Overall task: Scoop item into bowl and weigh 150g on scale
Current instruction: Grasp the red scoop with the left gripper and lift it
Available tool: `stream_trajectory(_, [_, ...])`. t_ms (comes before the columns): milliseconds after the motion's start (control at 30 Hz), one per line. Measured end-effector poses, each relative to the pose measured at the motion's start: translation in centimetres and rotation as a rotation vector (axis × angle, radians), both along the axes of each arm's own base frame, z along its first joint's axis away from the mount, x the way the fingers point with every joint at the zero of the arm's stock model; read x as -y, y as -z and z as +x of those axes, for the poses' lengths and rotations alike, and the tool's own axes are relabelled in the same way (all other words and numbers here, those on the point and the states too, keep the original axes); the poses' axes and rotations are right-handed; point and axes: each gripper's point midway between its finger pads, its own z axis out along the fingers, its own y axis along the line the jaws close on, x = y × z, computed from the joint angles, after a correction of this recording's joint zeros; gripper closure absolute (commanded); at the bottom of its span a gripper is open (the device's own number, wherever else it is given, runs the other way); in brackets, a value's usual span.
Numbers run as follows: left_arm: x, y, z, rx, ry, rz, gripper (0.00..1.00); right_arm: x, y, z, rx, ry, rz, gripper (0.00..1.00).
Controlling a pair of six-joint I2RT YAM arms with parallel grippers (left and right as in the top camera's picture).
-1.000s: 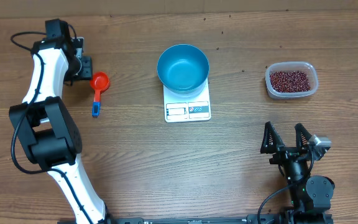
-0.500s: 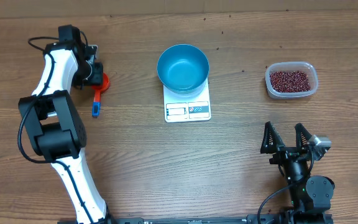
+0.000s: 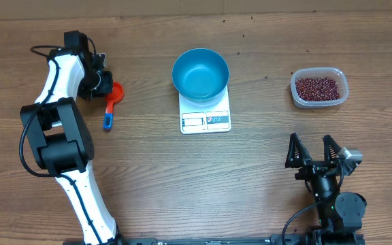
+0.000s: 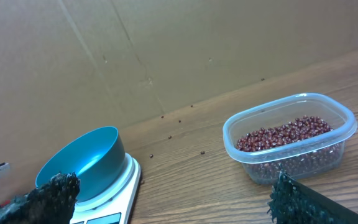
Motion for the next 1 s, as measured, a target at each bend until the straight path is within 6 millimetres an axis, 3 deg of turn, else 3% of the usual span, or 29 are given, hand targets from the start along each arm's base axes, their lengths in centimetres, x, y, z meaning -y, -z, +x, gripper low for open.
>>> stream_trajectory(100, [0.3, -0.5, -0.4, -0.013, -0.038, -0.015, 0.96, 0.0, 0.0, 0.0, 0.0, 0.0, 0.0, 0.0])
stream_trajectory(167, [0.8, -1.8, -0.3, 0.007, -0.06, -0.022, 0.96, 0.0, 0.0, 0.0, 0.0, 0.0, 0.0, 0.0])
stream_trajectory(233, [1.4, -4.6, 0.1, 0.059, -0.086, -0.027, 0.96, 0.0, 0.0, 0.0, 0.0, 0.0, 0.0, 0.0])
stream_trajectory(367, [3.8, -14.0, 0.6, 0.259, -0.144, -0.05, 0.96, 0.0, 0.0, 0.0, 0.0, 0.0, 0.0, 0.0])
stream_trajectory(467, [6.0, -21.7, -0.5, 0.418, -0.207, -0.102, 0.96, 0.0, 0.0, 0.0, 0.0, 0.0, 0.0, 0.0])
stream_trajectory(533, [7.7, -25.9, -1.9, 0.497, -0.253, -0.155, 0.96, 0.0, 0.0, 0.0, 0.001, 0.0, 0.0, 0.0])
stream_trajectory(600, [9.2, -28.5, -3.0, 0.538, -0.294, -0.21, 0.96, 0.0, -0.1, 0.0, 0.006, -0.001, 0.0, 0.0])
stream_trajectory(700, [11.0, -29.8, -4.0, 0.544, -0.337, -0.267, 0.96, -0.6, -0.1, -0.1, 0.006, -0.037, 0.001, 0.0])
stream_trajectory(867, [13.7, -28.5, -4.6, 0.468, -0.391, -0.319, 0.96, -2.5, -0.5, -0.4, 0.019, -0.148, 0.001, 0.0])
stream_trajectory(1000, [15.1, -28.0, -5.3, 0.418, -0.435, -0.349, 0.96, -5.2, -1.1, -1.3, 0.046, -0.312, 0.001, 0.0])
